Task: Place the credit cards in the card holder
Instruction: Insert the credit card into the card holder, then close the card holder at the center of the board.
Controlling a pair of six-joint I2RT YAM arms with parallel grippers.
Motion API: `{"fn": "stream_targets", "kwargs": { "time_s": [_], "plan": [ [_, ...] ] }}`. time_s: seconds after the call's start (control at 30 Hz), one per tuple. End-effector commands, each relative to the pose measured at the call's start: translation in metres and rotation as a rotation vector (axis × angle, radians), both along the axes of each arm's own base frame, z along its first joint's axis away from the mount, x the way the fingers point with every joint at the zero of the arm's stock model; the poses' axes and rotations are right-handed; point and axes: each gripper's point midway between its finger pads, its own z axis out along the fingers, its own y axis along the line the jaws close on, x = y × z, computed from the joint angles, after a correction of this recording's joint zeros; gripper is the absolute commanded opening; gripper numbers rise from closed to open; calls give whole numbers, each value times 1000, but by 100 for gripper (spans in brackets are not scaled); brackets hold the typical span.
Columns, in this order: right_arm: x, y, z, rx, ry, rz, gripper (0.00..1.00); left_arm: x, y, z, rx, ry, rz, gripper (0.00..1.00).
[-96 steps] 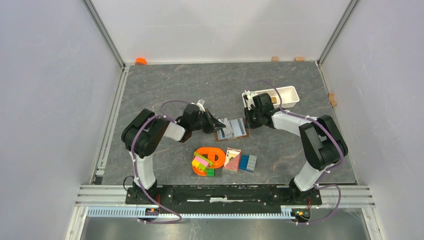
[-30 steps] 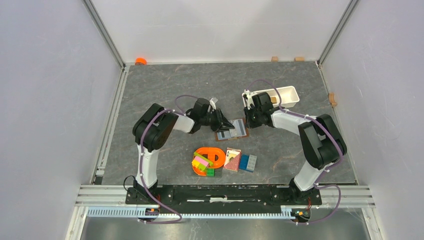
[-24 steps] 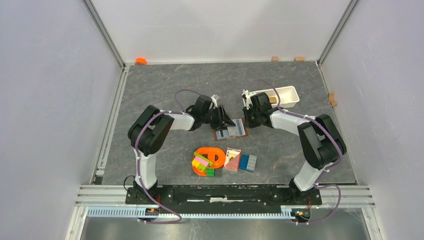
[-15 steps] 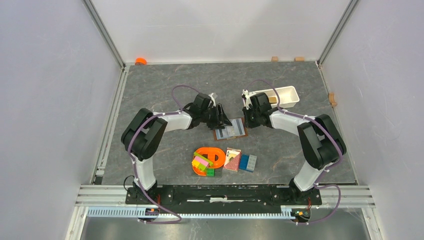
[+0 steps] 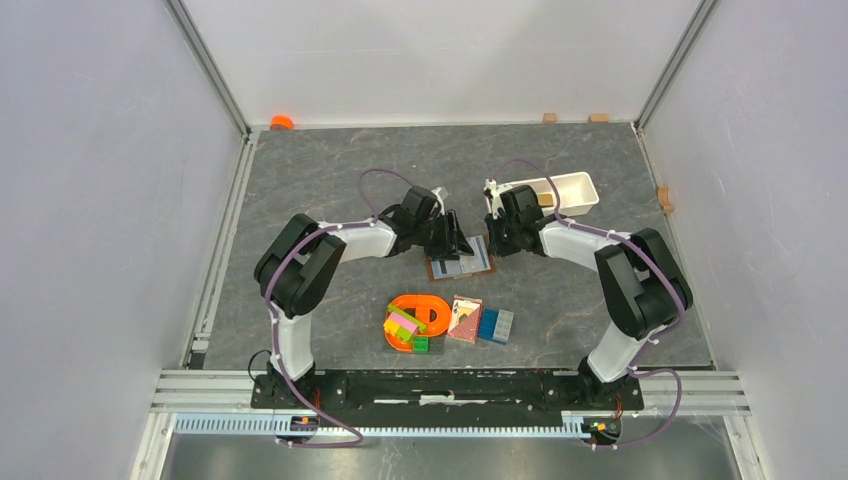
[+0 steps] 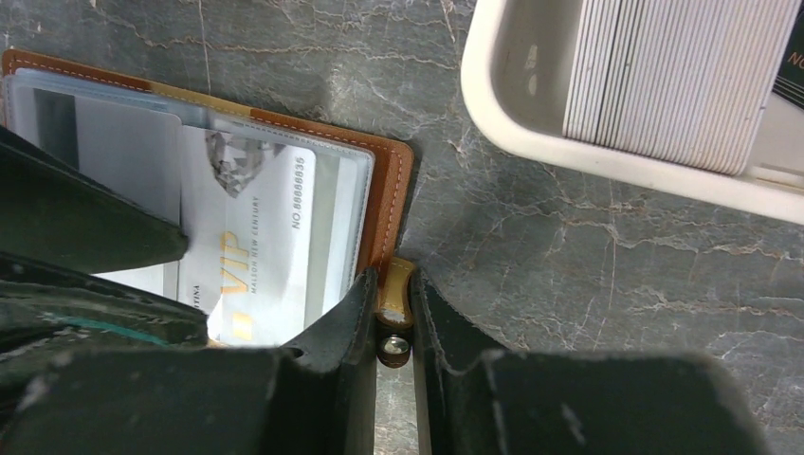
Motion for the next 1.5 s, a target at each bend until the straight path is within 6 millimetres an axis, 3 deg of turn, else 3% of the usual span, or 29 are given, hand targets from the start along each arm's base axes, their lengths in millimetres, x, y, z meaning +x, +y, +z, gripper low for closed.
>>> {"fn": "stream_targets", "kwargs": {
  "time_s": [0.0,0.4,0.53,0.67,0.83,1.0,1.07,1.27,1.47],
  "plan": [
    [-9,-8,-7,-25,25,-17,0,0,-1,-19,72,15,-6,54],
    [-10,-8,-7,-21,22,-23,0,8,-32,-1,8,-29,-26,54],
    [-8,-10,1,-19,5,-34,0,7,-25,13,9,-76,-22,55],
    [-4,-14,13,-36,-23,-46,0,4,-11,42,0,-150,-13,59],
    [-1,-17,31,-48,-51,-48,0,0,17,61,7,-182,13,65],
    [4,-22,52,-66,-94,-61,0,0,63,47,64,-178,104,67],
    [5,-18,59,-58,-99,-49,0,-3,72,36,74,-152,119,68],
    [0,13,79,-2,-128,0,0,-8,60,12,8,-93,84,60],
    [-13,59,94,94,-122,91,0,-8,47,-2,-50,-62,59,47]
  ]
}}
